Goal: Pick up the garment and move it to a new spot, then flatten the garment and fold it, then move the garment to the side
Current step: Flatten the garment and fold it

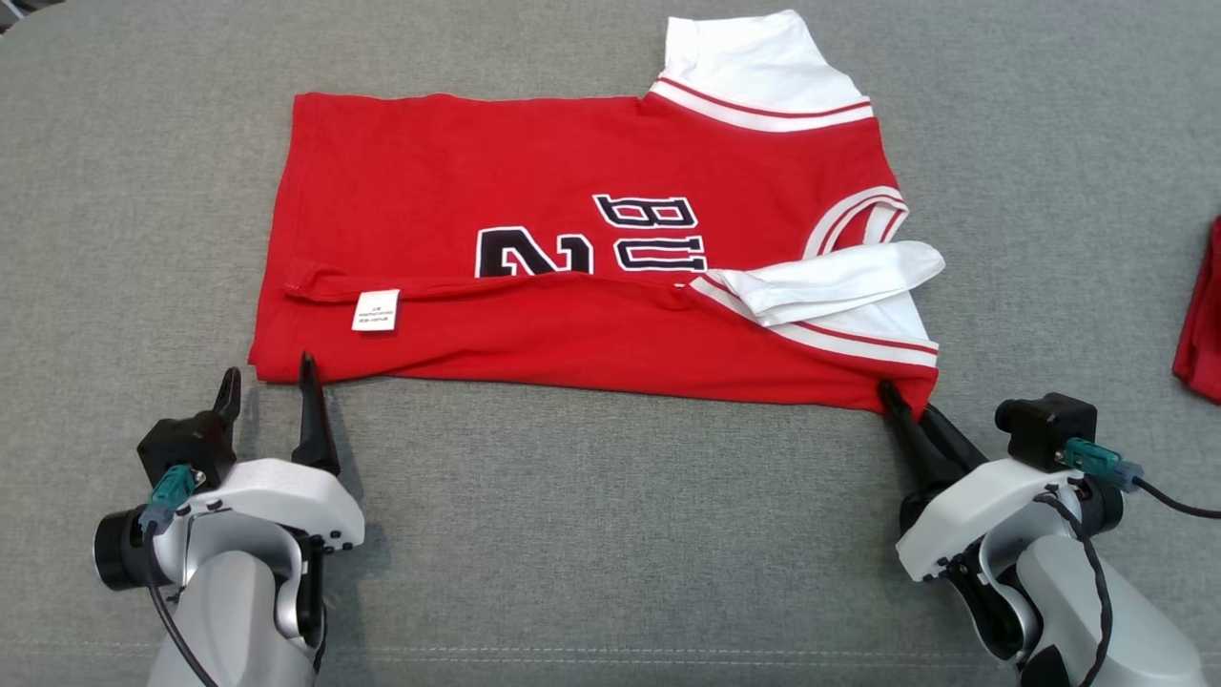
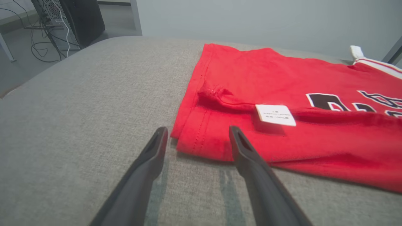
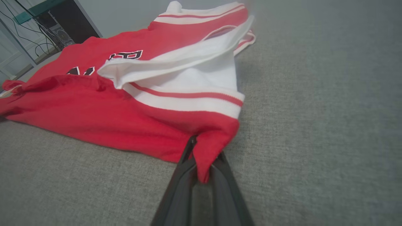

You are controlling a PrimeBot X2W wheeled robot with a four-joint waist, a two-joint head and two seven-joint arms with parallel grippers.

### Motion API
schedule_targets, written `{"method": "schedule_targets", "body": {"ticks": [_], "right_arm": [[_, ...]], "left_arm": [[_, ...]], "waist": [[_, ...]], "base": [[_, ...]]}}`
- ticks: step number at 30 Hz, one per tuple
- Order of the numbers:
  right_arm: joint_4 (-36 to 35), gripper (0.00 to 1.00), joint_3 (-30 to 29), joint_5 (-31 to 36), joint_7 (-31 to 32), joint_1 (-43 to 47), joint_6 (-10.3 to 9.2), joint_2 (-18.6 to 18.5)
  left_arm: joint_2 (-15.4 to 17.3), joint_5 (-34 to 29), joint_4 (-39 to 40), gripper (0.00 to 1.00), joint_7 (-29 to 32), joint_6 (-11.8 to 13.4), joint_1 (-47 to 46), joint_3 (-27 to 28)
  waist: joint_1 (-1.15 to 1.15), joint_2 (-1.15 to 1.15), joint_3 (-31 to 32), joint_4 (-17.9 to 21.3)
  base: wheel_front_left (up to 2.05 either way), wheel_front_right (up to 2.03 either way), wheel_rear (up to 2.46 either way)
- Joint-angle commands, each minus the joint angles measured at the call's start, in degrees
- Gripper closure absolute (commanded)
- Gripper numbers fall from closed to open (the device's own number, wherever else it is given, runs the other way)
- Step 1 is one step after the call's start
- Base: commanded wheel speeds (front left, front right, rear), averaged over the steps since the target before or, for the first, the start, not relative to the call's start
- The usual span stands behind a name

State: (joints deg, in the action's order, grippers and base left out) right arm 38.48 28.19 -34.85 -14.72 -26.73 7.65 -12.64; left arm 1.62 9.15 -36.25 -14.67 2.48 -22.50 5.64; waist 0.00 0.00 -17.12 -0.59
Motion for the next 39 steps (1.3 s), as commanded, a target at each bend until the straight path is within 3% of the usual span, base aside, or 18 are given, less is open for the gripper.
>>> {"method": "schedule_targets", "body": {"ticks": [1, 16, 18, 19, 20, 21, 27, 39], "right_arm": [[-1.1, 1.00, 1.1, -0.3, -0.3, -0.2, -0.16, -0.8], [-3.1, 1.00, 3.6, -1.4, -0.3, -2.2, -0.16, -1.0], [-3.3, 1.00, 3.7, -1.5, -0.3, -2.5, -0.16, -1.1], [-3.4, 1.00, 3.8, -1.5, -0.3, -2.7, -0.16, -1.1], [-3.5, 1.00, 3.8, -1.5, -0.3, -2.8, -0.16, -1.2], [-3.6, 1.00, 3.8, -1.5, -0.3, -2.9, -0.16, -1.3], [-3.7, 1.00, 3.6, -1.8, -0.3, -3.3, -0.16, -1.5], [-2.5, 1.00, 4.8, -3.0, -0.3, -1.5, -0.16, -3.0]], "left_arm": [[2.0, -0.5, 0.3, 0.00, -0.3, -0.6, -1.2, 2.0], [3.4, -1.4, -6.1, 0.00, -0.3, -3.5, -5.4, 5.1], [3.5, -1.5, -6.5, 0.18, -0.3, -3.9, -5.9, 5.2], [3.6, -1.7, -6.8, 0.47, -0.3, -4.3, -6.1, 5.2], [3.6, -1.8, -6.9, 0.65, -0.3, -4.5, -6.3, 5.3], [3.6, -1.8, -7.1, 1.00, -0.3, -4.7, -6.6, 5.3], [3.8, -2.2, -7.2, 1.00, -0.3, -5.2, -7.5, 5.9], [4.1, -3.4, -8.1, 1.00, -0.3, -3.0, -4.5, 8.8]], "waist": [[0.00, 0.00, -0.3, 0.5], [0.00, 0.00, -2.6, 2.5], [0.00, 0.00, -2.9, 2.6], [0.00, 0.00, -3.1, 2.7], [0.00, 0.00, -3.2, 2.7], [0.00, 0.00, -3.4, 2.7], [0.00, 0.00, -3.5, 2.6], [0.00, 0.00, 0.8, 2.4]], "base": [[0.00, 0.00, 0.00], [0.00, 0.00, 0.00], [0.00, 0.00, 0.00], [0.00, 0.00, 0.00], [0.00, 0.00, 0.00], [0.00, 0.00, 0.00], [0.00, 0.00, 0.00], [0.00, 0.00, 0.00]]}}
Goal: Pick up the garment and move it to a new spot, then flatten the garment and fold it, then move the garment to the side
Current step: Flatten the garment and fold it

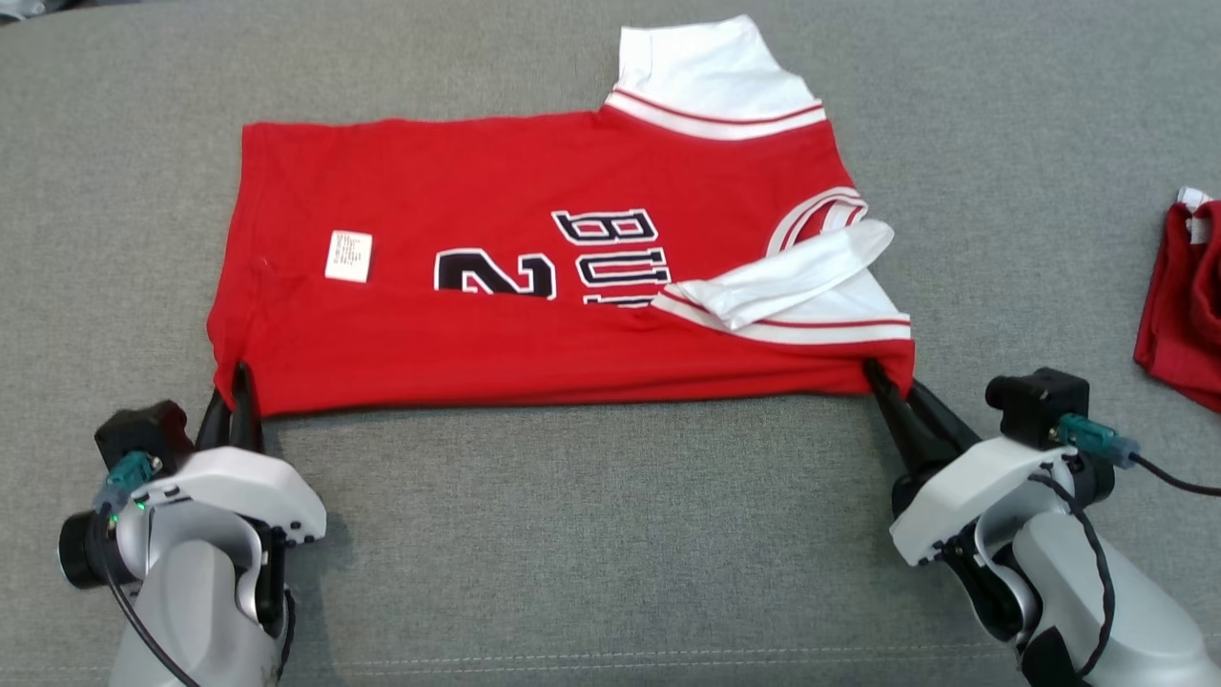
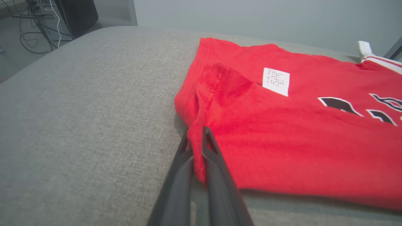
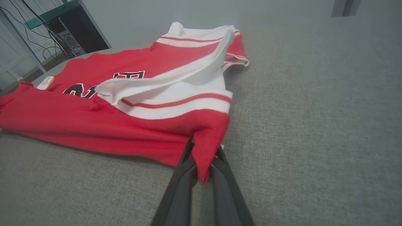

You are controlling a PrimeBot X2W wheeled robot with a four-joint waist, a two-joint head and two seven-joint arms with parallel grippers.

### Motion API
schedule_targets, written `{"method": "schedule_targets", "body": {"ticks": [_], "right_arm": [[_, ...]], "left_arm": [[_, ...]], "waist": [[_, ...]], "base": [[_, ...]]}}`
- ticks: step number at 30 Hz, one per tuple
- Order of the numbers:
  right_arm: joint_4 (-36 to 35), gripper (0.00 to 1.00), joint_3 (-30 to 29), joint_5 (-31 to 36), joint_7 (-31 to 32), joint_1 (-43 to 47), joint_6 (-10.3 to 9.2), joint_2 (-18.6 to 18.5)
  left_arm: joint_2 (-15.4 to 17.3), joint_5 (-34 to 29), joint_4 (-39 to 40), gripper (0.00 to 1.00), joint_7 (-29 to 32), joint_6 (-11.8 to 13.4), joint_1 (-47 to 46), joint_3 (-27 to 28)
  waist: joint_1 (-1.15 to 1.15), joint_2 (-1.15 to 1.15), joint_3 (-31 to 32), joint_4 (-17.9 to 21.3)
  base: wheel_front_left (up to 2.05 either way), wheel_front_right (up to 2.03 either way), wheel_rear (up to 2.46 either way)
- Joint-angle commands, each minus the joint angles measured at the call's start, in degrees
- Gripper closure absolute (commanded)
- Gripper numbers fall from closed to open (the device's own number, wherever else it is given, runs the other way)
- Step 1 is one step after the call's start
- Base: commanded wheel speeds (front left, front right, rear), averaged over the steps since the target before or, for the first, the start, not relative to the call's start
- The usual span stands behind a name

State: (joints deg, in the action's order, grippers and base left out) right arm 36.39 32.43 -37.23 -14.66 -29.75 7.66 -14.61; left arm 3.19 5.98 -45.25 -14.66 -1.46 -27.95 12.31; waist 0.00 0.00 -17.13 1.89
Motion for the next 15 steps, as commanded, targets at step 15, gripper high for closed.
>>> {"method": "schedule_targets", "body": {"ticks": [15], "right_arm": [[0.2, 1.00, 4.8, -5.0, -0.3, 7.6, -0.17, -2.0]], "left_arm": [[0.8, -0.6, 0.0, 1.00, -0.3, 1.6, 9.2, 2.8]], "waist": [[0.00, 0.00, 8.8, -0.7]], "base": [[0.00, 0.00, 0.00]]}}
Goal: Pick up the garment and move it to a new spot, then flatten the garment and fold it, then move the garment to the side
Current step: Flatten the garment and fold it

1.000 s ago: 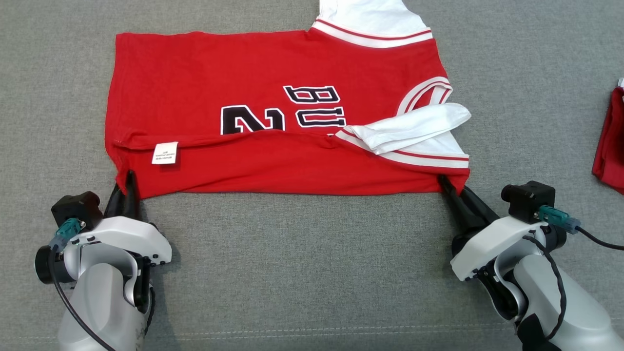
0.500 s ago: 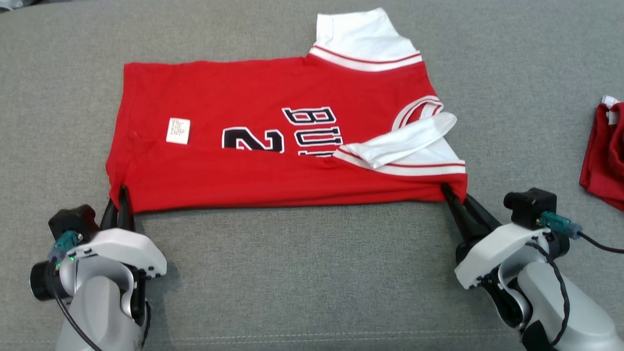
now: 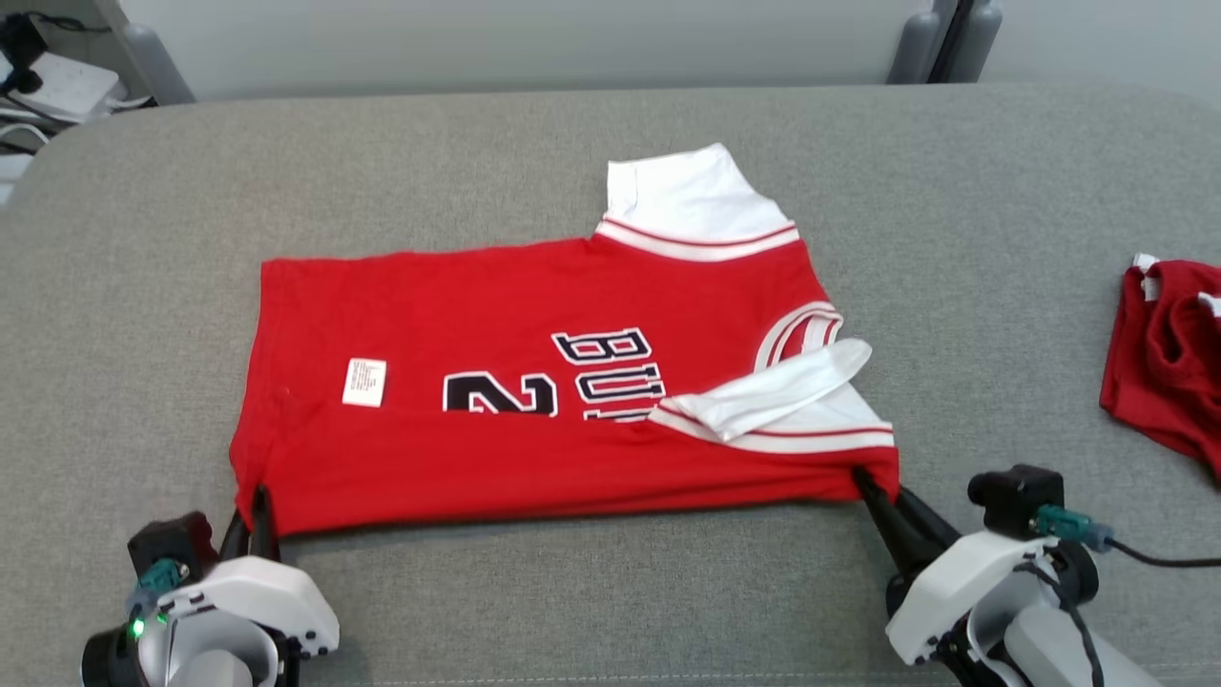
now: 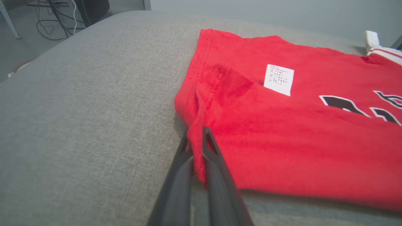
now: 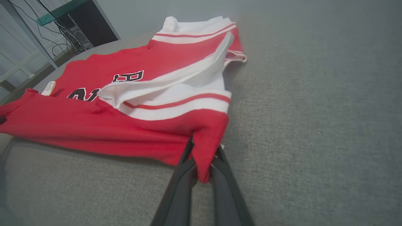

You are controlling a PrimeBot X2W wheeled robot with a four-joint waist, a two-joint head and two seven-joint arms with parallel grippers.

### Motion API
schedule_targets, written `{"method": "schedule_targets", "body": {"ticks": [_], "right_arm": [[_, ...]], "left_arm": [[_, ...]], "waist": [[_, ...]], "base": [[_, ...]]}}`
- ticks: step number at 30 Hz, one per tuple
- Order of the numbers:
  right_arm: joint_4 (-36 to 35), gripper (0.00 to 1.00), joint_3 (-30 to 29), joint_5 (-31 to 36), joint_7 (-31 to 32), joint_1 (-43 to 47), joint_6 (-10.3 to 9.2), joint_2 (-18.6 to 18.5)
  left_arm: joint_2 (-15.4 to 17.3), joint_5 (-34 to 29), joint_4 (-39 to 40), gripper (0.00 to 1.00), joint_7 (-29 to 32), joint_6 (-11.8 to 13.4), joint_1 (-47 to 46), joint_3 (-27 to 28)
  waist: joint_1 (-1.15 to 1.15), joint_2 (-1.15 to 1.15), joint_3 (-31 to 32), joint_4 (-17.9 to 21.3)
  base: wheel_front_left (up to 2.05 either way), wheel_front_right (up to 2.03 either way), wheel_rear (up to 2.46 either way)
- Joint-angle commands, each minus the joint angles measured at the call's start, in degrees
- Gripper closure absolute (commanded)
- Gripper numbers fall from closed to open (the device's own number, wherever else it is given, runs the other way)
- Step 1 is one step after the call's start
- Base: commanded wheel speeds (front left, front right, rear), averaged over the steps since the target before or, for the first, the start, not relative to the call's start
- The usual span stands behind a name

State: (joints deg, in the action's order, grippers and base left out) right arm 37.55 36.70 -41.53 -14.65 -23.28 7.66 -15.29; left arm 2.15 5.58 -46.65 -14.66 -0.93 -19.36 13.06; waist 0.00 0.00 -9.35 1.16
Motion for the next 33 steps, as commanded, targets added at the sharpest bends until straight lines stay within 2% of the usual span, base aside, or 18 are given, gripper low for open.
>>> {"method": "schedule_targets", "body": {"ticks": [1, 9, 21, 22, 23, 24, 25, 28, 33], "right_arm": [[-1.1, 1.00, 0.9, -1.0, -0.3, 1.6, -0.17, -1.4], [-2.2, 1.00, 4.4, -3.1, -0.3, 4.8, -0.17, -2.7], [-3.2, 1.00, 8.0, -5.3, -0.3, 4.4, -0.17, -3.6], [-3.1, 1.00, 8.0, -5.3, -0.3, 4.3, -0.17, -3.7], [-2.9, 0.76, 7.7, -5.4, -0.3, 4.2, -0.17, -3.7], [-2.6, 0.26, 7.2, -5.4, -0.3, 4.1, -0.17, -3.7], [-2.4, 0.00, 6.9, -5.3, -0.3, 4.1, -0.17, -3.6], [-2.1, 0.00, 4.7, -4.7, -0.3, 3.7, -0.17, -3.8], [-3.4, 0.00, -3.0, -0.6, -0.3, 3.9, -0.17, -3.8]], "left_arm": [[1.8, -0.2, 1.4, 1.00, -0.3, 1.1, 1.2, 2.1], [1.4, 0.0, 1.5, 1.00, -0.3, 1.1, 4.6, 2.8], [1.8, -1.1, 1.9, 0.99, -0.3, 2.1, 4.2, 3.0], [1.7, -1.1, 1.8, 0.58, -0.3, 2.2, 4.1, 3.0], [1.7, -1.1, 1.5, 0.09, -0.3, 2.2, 4.1, 3.1], [1.7, -0.9, 0.9, 0.00, -0.3, 2.2, 4.1, 3.1], [1.7, -0.8, 0.5, 0.00, -0.3, 2.2, 4.0, 3.1], [1.6, -1.1, 0.1, 0.00, -0.3, 2.8, 4.2, 3.1], [1.6, -1.7, 4.2, 0.00, -0.3, 4.0, 5.4, 3.3]], "waist": [[0.00, 0.00, 1.4, 0.1], [0.00, 0.00, 3.5, 0.4], [0.00, 0.00, 2.8, 1.3], [0.00, 0.00, 2.8, 1.3], [0.00, 0.00, 2.8, 1.3], [0.00, 0.00, 2.8, 1.3], [0.00, 0.00, 2.9, 1.3], [0.00, 0.00, 3.1, 1.2], [0.00, 0.00, 4.0, 0.8]], "base": [[0.00, 0.00, 0.00], [0.00, 0.00, 0.00], [0.00, 0.00, 0.00], [0.00, 0.00, 0.00], [0.00, 0.00, 0.00], [0.00, 0.00, 0.00], [0.00, 0.00, 0.00], [0.00, 0.00, 0.00], [0.00, 0.00, 0.00]]}}
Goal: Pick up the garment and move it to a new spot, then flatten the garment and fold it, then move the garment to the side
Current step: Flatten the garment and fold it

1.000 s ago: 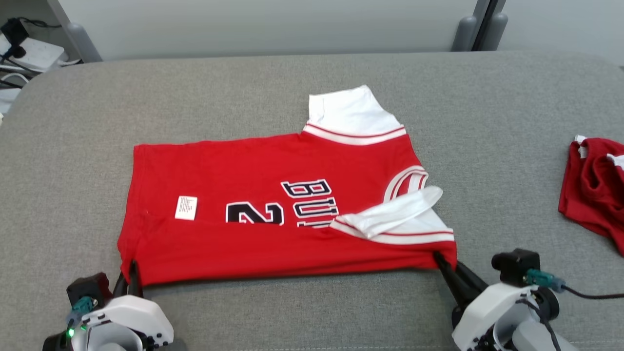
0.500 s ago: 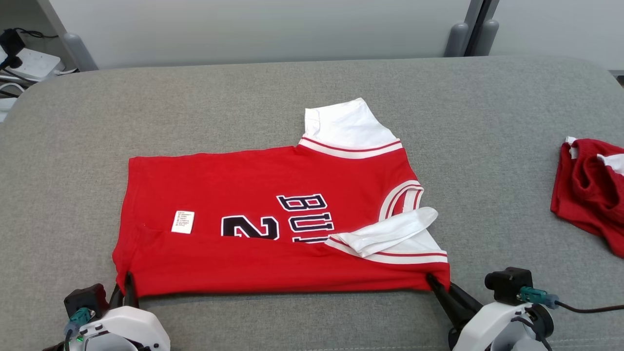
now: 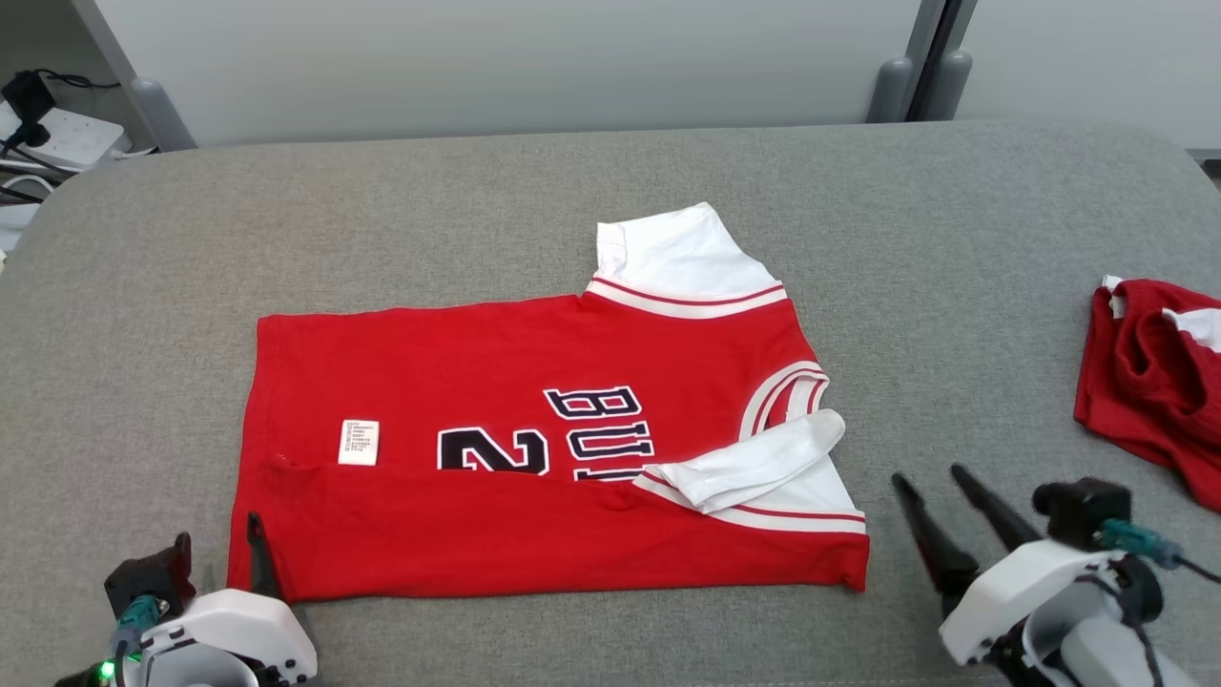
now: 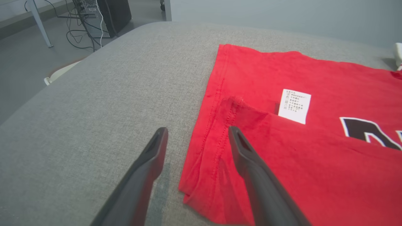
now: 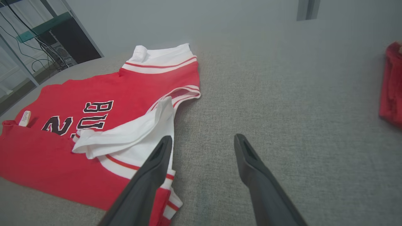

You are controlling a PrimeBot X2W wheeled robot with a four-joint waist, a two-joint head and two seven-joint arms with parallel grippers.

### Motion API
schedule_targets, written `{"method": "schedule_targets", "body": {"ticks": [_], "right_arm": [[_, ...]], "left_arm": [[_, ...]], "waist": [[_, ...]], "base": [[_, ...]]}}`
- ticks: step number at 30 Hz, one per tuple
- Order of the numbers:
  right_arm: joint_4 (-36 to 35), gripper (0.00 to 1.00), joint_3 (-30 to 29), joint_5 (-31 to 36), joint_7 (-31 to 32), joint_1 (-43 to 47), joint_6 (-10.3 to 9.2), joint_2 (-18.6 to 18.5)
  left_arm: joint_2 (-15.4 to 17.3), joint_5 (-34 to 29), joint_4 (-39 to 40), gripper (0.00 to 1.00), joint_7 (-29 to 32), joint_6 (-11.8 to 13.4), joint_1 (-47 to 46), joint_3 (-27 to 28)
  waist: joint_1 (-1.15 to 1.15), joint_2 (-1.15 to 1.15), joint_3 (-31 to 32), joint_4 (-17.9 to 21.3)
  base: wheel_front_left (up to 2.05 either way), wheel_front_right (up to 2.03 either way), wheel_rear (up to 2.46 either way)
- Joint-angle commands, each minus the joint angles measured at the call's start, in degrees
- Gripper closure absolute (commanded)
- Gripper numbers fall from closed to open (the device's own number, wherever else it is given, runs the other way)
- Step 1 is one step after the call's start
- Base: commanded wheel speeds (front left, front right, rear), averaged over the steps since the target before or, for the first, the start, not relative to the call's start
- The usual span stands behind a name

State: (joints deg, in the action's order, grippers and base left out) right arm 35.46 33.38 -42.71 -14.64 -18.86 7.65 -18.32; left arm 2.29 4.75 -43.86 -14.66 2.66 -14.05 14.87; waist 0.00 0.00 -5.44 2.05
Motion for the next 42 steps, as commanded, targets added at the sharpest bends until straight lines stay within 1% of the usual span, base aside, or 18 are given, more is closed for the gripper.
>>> {"method": "schedule_targets", "body": {"ticks": [1, 4, 6, 10, 13, 15, 17, 19, 25, 28, 31, 33, 38, 42], "right_arm": [[-1.7, 0.00, -1.5, 1.8, -0.4, -0.4, -0.16, -0.5], [-3.5, 0.00, -7.3, 6.0, -0.4, -0.3, -0.16, 0.6], [-4.5, 0.00, -10.2, 8.9, -0.4, -0.6, -0.16, 1.6], [-5.4, 0.00, -12.9, 12.9, -0.4, -2.9, -0.16, 3.3], [-5.1, 0.00, -13.6, 14.4, -0.4, -6.5, -0.16, 4.0], [-4.4, 0.00, -13.6, 14.9, -0.4, -9.2, -0.16, 4.3], [-3.4, 0.00, -13.1, 15.2, -0.4, -12.4, -0.16, 4.4], [-2.3, 0.00, -12.4, 15.3, -0.4, -15.3, -0.16, 4.6], [0.9, 0.00, -10.2, 14.6, -0.4, -23.3, -0.16, 4.8], [1.4, 0.00, -9.6, 14.3, -0.4, -25.5, -0.16, 4.9], [1.1, 0.00, -8.6, 13.8, -0.4, -27.7, -0.16, 5.0], [0.7, 0.00, -8.0, 13.4, -0.4, -28.4, -0.16, 5.3], [-0.7, 0.00, -6.3, 11.8, -0.4, -27.9, -0.16, 5.9], [-1.5, 0.00, -5.6, 11.4, -0.4, -26.9, -0.16, 5.6]], "left_arm": [[1.4, -1.1, 2.7, 0.00, -0.3, 0.3, 0.3, 1.3], [1.3, -1.6, 6.5, 0.00, -0.3, -0.1, 0.5, 0.5], [1.2, -1.7, 8.2, 0.00, -0.3, -0.4, 0.2, -0.2], [1.1, -2.3, 10.2, 0.00, -0.3, -1.1, -1.6, -1.9], [1.7, -2.8, 10.1, 0.00, -0.3, -1.9, -4.6, -3.0], [2.7, -3.2, 9.1, 0.00, -0.3, -2.7, -7.3, -3.8], [4.4, -3.3, 6.9, 0.00, -0.3, -4.1, -11.0, -4.4], [5.7, -3.5, 4.9, 0.00, -0.3, -5.1, -14.6, -5.1], [8.5, -4.2, -0.8, 0.00, -0.3, -6.3, -23.5, -6.8], [8.9, -4.2, -2.4, 0.00, -0.3, -6.7, -26.0, -7.3], [9.3, -4.0, -4.9, 0.00, -0.3, -6.9, -29.1, -7.7], [9.7, -3.7, -6.2, 0.00, -0.3, -6.6, -30.7, -7.6], [10.7, -1.9, -8.4, 0.00, -0.3, -5.0, -32.9, -5.6], [11.4, -1.0, -9.6, 0.00, -0.3, -5.2, -33.2, -5.0]], "waist": [[0.00, 0.00, 0.2, -0.2], [0.00, 0.00, 0.3, -0.4], [0.00, 0.00, 0.1, -0.5], [0.00, 0.00, -1.3, -0.4], [0.00, 0.00, -3.3, -0.3], [0.00, 0.00, -4.9, -0.2], [0.00, 0.00, -6.8, -0.2], [0.00, 0.00, -8.6, -0.2], [0.00, 0.00, -13.9, -0.1], [0.00, 0.00, -15.5, -0.1], [0.00, 0.00, -17.9, 0.0], [0.00, 0.00, -19.2, 0.2], [0.00, 0.00, -21.3, 1.2], [0.00, 0.00, -21.8, 1.7]], "base": [[0.00, 0.00, 0.00], [0.00, 0.00, 0.00], [0.00, 0.00, 0.00], [0.00, 0.00, 0.00], [0.00, 0.00, 0.00], [0.00, 0.00, 0.00], [0.00, 0.00, 0.00], [0.00, 0.00, 0.00], [0.00, 0.00, 0.00], [0.00, 0.00, 0.00], [0.00, 0.00, 0.00], [0.00, 0.00, 0.00], [0.00, 0.00, 0.00], [0.00, 0.00, 0.00]]}}
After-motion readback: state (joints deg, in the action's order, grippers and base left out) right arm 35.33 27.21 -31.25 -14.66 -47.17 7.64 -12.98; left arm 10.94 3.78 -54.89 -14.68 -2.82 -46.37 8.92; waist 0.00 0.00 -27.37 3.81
